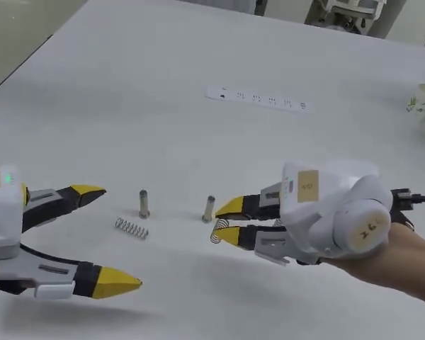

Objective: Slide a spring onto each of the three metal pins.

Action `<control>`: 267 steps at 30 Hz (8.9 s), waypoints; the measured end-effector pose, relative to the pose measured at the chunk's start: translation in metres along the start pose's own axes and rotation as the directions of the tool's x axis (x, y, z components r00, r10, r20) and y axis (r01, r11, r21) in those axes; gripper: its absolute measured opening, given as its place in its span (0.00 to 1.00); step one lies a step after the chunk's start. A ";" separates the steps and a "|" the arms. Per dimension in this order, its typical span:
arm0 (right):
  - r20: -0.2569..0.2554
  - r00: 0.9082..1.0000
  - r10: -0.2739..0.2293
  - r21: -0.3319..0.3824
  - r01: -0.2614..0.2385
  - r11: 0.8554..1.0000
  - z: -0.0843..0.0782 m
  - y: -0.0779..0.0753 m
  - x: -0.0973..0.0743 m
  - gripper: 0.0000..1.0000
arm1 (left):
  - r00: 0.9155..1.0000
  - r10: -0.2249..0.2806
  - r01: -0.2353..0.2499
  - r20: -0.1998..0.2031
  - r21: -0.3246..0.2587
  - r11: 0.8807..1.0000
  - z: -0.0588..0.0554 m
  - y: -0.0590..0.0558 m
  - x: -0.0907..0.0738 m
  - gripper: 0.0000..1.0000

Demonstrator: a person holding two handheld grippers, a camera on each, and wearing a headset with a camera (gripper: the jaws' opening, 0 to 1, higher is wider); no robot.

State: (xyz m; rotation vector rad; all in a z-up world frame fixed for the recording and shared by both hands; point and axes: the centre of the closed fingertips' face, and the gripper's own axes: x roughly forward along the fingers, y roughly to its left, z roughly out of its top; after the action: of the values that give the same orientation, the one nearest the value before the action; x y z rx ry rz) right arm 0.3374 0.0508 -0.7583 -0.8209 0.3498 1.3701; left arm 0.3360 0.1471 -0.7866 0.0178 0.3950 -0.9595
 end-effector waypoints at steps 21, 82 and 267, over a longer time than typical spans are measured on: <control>-0.056 0.998 0.031 0.023 -0.030 0.999 -0.013 -0.018 0.009 0.07 | 0.999 0.041 -0.041 0.019 -0.021 0.999 0.000 0.009 -0.010 0.98; -0.131 0.991 0.011 0.168 0.011 0.986 -0.045 -0.057 0.061 0.07 | 0.995 0.082 -0.079 0.050 -0.050 0.996 0.005 0.014 -0.022 0.95; 0.058 0.996 0.071 0.336 -0.087 0.938 0.001 0.006 0.117 0.07 | 1.000 0.018 -0.019 -0.011 -0.072 0.997 -0.001 0.000 -0.014 0.90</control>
State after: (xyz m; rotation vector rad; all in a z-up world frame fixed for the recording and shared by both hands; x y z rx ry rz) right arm 0.3550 0.1358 -0.8368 -0.4935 0.5708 1.3518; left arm 0.3286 0.1583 -0.7830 -0.0388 0.4379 -0.9267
